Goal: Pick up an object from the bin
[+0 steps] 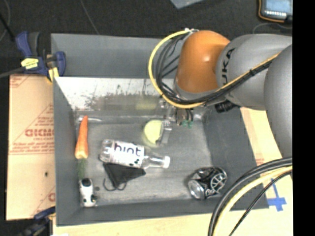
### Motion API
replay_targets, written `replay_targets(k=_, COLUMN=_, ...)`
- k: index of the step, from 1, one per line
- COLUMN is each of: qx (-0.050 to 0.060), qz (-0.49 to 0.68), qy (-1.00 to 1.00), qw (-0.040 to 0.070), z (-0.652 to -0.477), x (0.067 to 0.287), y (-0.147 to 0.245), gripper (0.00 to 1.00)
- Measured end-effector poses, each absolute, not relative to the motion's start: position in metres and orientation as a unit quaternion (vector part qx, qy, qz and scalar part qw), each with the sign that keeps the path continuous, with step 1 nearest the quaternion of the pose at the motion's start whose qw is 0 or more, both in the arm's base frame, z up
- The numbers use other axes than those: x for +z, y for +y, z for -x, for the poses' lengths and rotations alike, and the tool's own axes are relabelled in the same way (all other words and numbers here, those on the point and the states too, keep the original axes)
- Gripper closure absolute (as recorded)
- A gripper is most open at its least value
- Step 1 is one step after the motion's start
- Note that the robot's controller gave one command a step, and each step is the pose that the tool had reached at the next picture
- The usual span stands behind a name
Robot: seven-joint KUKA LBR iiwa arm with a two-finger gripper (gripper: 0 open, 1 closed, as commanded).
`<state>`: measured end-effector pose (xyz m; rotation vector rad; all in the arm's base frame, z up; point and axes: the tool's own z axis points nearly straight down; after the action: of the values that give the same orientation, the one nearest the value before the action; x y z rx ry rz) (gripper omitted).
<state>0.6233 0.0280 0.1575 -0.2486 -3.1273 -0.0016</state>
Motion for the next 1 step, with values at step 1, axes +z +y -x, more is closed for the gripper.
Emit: replay_targets(k=1, qx=-0.003, qz=0.111, qy=-0.994, qw=-0.011, z=-0.6273, x=0.1378, y=-0.0023, gripper=0.00)
